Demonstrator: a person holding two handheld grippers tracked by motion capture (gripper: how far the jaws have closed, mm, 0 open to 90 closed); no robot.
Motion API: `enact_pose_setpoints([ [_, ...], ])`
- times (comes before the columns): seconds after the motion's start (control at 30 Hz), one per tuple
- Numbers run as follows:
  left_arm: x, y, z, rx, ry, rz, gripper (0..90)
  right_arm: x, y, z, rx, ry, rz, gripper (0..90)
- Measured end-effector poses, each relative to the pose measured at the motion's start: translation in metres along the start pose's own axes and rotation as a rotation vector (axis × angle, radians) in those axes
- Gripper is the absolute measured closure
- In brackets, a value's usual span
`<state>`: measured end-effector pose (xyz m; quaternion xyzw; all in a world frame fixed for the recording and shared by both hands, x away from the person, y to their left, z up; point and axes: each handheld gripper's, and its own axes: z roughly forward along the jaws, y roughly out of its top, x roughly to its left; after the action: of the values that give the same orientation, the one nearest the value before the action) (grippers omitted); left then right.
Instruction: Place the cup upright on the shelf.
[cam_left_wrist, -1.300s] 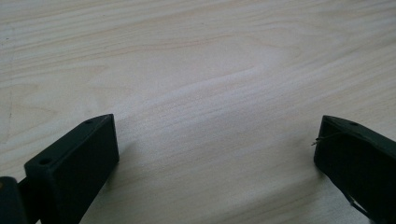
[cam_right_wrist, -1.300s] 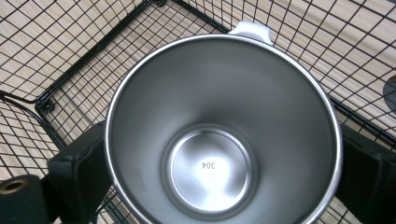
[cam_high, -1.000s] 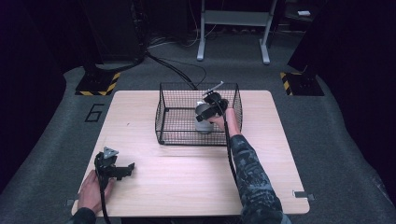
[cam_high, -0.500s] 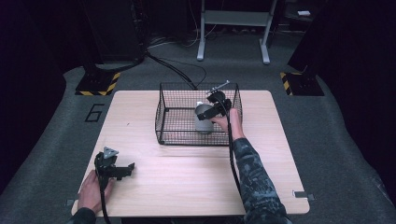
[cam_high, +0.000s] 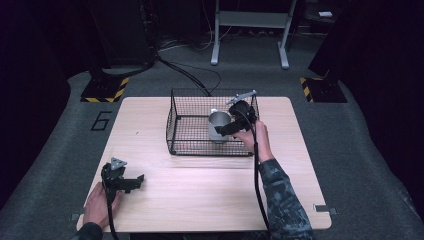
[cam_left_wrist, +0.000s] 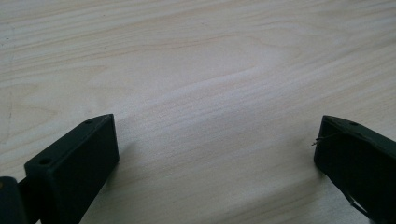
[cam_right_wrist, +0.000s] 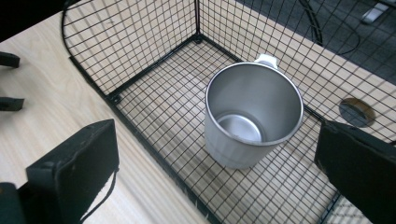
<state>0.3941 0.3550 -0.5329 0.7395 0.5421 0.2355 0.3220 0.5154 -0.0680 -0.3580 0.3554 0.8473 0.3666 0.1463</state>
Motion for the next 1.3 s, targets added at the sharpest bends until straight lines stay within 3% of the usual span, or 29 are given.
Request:
enact_pose_setpoints([
  [0.27,0.0,0.0,0.0,0.0,0.0,-0.001,0.0,0.009,-0.024,-0.031,-0.04,-0.015,-0.015,0.0],
  [0.4,0.0,0.0,0.0,-0.001,0.0,-0.001,0.0,0.013,-0.05,-0.05,-0.056,-0.039,-0.012,0.0],
  [0.63,0.0,0.0,0.0,-0.001,0.0,-0.001,0.0,0.009,-0.087,-0.066,-0.063,-0.074,0.024,0.0],
  [0.93,0.0,0.0,0.0,0.0,0.0,-0.001,0.0,-0.008,-0.148,-0.068,-0.055,-0.118,0.137,0.0],
  [0.97,0.0,0.0,0.0,0.0,0.0,-0.001,0.0,-0.008,-0.148,-0.068,-0.055,-0.118,0.137,0.0],
  [1.0,0.0,0.0,0.0,-0.001,0.0,-0.001,0.0,-0.01,-0.163,-0.066,-0.048,-0.138,0.155,0.0],
  [1.03,0.0,0.0,0.0,-0.001,0.0,-0.001,0.0,-0.01,-0.163,-0.066,-0.048,-0.138,0.155,0.0],
  [1.07,0.0,0.0,0.0,-0.001,0.0,-0.001,0.0,-0.013,-0.178,-0.064,-0.03,-0.147,0.181,0.0],
  [1.3,0.0,0.0,0.0,-0.001,0.0,-0.001,0.0,-0.025,-0.229,-0.056,0.015,-0.202,0.253,0.0],
])
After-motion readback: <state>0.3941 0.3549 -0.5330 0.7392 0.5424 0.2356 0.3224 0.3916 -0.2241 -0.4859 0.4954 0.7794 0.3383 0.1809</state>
